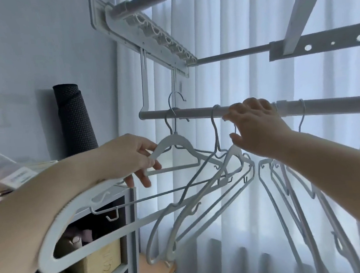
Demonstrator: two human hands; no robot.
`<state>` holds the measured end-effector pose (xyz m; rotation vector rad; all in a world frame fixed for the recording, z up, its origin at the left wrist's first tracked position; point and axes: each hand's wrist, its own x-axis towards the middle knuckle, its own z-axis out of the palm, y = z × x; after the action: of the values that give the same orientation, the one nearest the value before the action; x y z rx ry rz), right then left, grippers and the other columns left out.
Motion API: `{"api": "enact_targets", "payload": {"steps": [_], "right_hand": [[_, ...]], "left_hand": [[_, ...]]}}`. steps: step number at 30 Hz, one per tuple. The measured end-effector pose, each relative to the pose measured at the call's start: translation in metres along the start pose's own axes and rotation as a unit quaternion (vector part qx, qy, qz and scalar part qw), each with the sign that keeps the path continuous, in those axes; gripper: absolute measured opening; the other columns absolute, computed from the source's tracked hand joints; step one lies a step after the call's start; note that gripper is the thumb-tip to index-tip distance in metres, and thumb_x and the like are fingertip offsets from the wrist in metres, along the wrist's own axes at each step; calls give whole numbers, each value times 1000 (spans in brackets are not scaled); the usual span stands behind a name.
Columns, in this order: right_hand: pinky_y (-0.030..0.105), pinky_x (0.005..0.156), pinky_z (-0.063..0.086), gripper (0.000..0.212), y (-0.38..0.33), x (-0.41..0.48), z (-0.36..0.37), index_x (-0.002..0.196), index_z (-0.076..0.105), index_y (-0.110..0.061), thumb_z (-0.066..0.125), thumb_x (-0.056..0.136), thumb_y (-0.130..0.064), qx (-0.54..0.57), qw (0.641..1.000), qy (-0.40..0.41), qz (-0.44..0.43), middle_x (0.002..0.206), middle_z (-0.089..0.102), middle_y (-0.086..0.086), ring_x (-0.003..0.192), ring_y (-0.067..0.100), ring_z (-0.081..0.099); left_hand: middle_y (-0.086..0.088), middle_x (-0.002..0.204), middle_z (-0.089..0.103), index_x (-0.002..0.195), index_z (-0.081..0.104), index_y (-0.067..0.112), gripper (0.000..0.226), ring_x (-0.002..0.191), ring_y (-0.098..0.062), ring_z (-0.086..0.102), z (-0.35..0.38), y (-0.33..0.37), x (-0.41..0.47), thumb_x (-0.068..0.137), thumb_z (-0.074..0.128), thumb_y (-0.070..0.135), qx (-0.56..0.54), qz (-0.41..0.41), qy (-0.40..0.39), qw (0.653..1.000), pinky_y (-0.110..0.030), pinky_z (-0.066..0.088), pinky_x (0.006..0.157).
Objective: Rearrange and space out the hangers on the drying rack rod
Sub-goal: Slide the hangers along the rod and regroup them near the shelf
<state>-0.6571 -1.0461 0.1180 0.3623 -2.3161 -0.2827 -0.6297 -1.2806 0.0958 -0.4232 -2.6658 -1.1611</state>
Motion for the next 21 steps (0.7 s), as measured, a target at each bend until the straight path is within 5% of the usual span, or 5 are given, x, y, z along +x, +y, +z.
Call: {"api": "enact_targets", "payload": {"steps": [7,21], "right_hand": [[29,117,-2,45,10,-5,-2,138,37,-20,43,93,-26,1,1000,-10,-3,144,39,-3,139,16,22],[34,118,-3,44,10,-9,3,137,38,-25,41,94,-32,-34,999,-22,6,148,31,-3,141,17,18]], "left_hand": [[6,89,65,124,50,15,36,51,-9,65,33,7,28,91,42,4,-4,5,-17,1000,-15,45,38],[6,88,58,126,48,14,36,50,-9,61,58,-5,66,92,39,6,37,30,-13,999,-13,44,37]]}}
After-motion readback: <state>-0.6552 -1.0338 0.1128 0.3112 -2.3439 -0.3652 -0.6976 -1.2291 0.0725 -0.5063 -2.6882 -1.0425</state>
